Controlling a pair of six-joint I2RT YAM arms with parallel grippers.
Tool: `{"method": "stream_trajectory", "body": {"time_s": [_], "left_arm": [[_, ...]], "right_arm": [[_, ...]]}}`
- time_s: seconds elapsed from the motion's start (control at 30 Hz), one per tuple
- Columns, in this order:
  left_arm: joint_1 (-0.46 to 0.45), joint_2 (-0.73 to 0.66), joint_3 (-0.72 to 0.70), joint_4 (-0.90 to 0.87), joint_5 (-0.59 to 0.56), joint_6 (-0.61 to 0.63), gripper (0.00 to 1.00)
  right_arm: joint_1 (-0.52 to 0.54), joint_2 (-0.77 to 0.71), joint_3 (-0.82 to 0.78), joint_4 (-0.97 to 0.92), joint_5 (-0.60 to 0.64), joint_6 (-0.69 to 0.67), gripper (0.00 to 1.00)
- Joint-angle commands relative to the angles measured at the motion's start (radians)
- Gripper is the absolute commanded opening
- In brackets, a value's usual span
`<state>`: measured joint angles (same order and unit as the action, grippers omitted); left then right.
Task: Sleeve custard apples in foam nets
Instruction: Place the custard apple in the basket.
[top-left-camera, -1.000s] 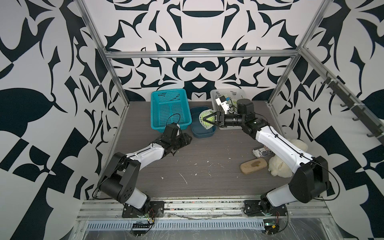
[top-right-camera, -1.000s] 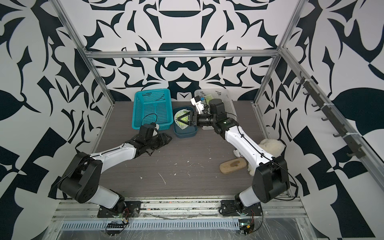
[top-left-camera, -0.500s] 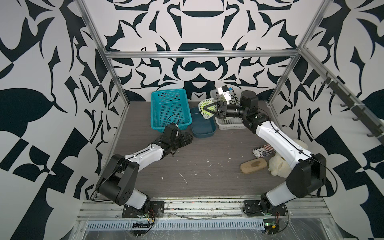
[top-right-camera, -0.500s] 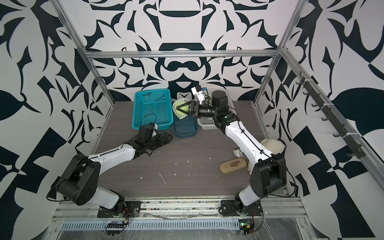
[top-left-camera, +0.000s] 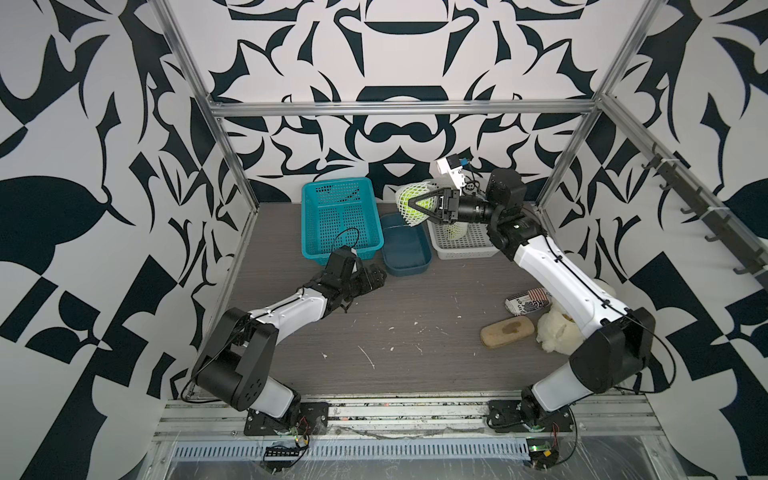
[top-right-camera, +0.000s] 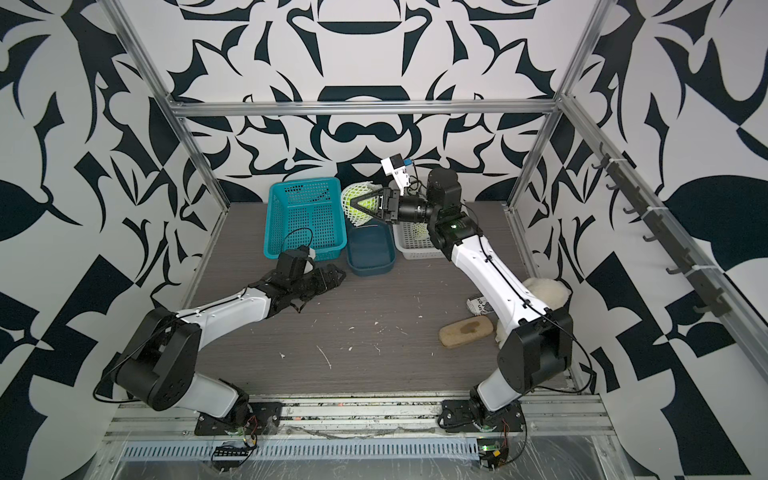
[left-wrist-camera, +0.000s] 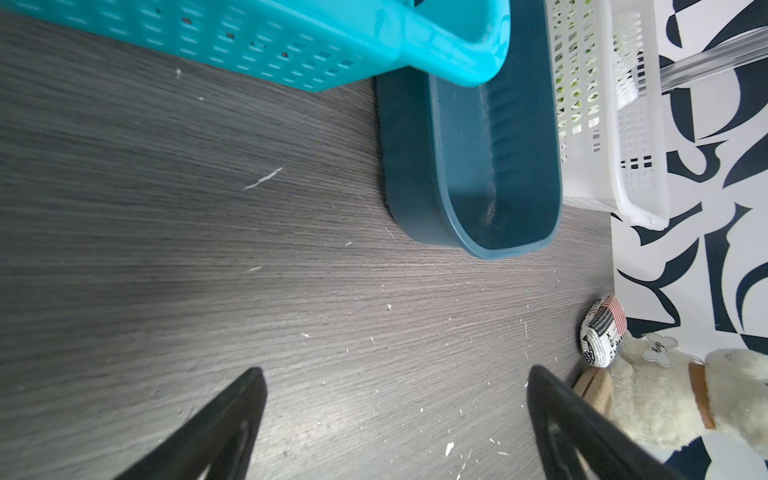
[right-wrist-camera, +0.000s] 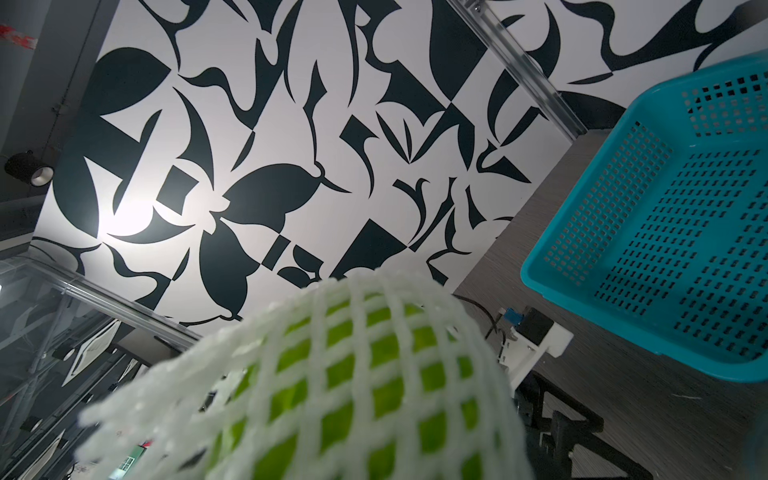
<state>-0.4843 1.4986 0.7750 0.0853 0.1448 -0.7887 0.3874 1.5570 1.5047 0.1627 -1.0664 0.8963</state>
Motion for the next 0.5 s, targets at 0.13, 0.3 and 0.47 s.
{"method": "stream_trajectory", "body": {"time_s": [0.13, 0.3, 0.47], "left_arm": [[0.003, 0.004, 0.010, -0.010, 0.001, 0.003, 1.00], [0.003, -0.005, 0.006, -0.015, -0.002, 0.004, 1.00], [0.003, -0.008, 0.007, -0.016, -0.006, 0.000, 1.00]], "right_arm": [[-0.001, -0.021, 0.065, 0.046, -0.006, -0.003, 0.70], [-0.001, -0.027, 0.069, 0.037, -0.002, -0.017, 0.71], [-0.001, -0.028, 0.071, 0.004, 0.009, -0.043, 0.71]]}}
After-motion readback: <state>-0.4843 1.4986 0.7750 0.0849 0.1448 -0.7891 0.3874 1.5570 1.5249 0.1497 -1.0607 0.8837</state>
